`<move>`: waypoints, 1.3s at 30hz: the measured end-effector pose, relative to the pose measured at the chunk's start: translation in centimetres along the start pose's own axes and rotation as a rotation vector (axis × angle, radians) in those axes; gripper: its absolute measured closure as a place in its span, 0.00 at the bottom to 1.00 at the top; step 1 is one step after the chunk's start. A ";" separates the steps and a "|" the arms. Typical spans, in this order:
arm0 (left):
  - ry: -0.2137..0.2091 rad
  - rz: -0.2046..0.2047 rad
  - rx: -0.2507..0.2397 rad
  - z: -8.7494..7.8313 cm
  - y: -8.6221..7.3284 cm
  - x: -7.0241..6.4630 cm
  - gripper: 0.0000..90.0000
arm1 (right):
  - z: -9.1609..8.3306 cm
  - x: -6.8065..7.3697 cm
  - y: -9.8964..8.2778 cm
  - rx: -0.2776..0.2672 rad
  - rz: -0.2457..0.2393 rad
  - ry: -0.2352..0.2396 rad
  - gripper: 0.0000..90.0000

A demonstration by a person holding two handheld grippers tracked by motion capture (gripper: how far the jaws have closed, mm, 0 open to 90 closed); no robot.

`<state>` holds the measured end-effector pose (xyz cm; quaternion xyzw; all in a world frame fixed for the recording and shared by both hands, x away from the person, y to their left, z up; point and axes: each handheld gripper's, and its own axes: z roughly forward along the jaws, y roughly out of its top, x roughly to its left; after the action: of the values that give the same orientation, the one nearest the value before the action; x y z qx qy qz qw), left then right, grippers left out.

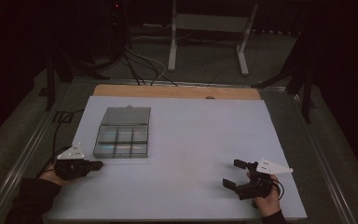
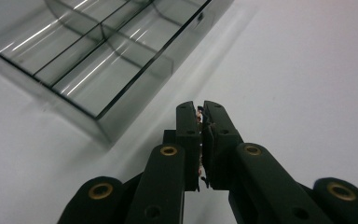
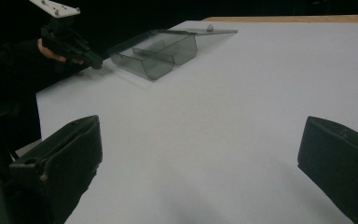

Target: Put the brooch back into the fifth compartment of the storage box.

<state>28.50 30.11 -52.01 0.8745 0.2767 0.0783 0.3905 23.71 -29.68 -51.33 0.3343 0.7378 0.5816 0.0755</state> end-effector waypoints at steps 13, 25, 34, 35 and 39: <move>-0.025 0.020 0.000 0.2 1.1 -0.8 0.98 | -0.1 0.0 0.0 0.002 -0.005 -0.007 0.00; -0.053 -0.014 -0.007 0.3 1.9 -1.1 0.98 | -0.1 0.1 0.0 0.006 -0.008 -0.005 0.00; -0.046 -0.026 -0.037 0.0 2.9 -1.4 0.98 | -0.1 0.0 0.0 0.006 -0.007 -0.002 0.00; -0.043 -0.024 -0.037 0.0 3.0 -1.4 0.98 | -0.1 0.1 0.0 0.010 -0.008 -0.002 0.00; -0.033 -0.032 -0.053 -0.1 3.4 -1.5 0.98 | -0.1 0.1 0.0 0.008 -0.007 -0.001 0.00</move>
<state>28.67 27.55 -49.32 0.8605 0.2823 0.0650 0.4192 23.64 -29.69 -51.27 0.3323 0.7412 0.5783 0.0765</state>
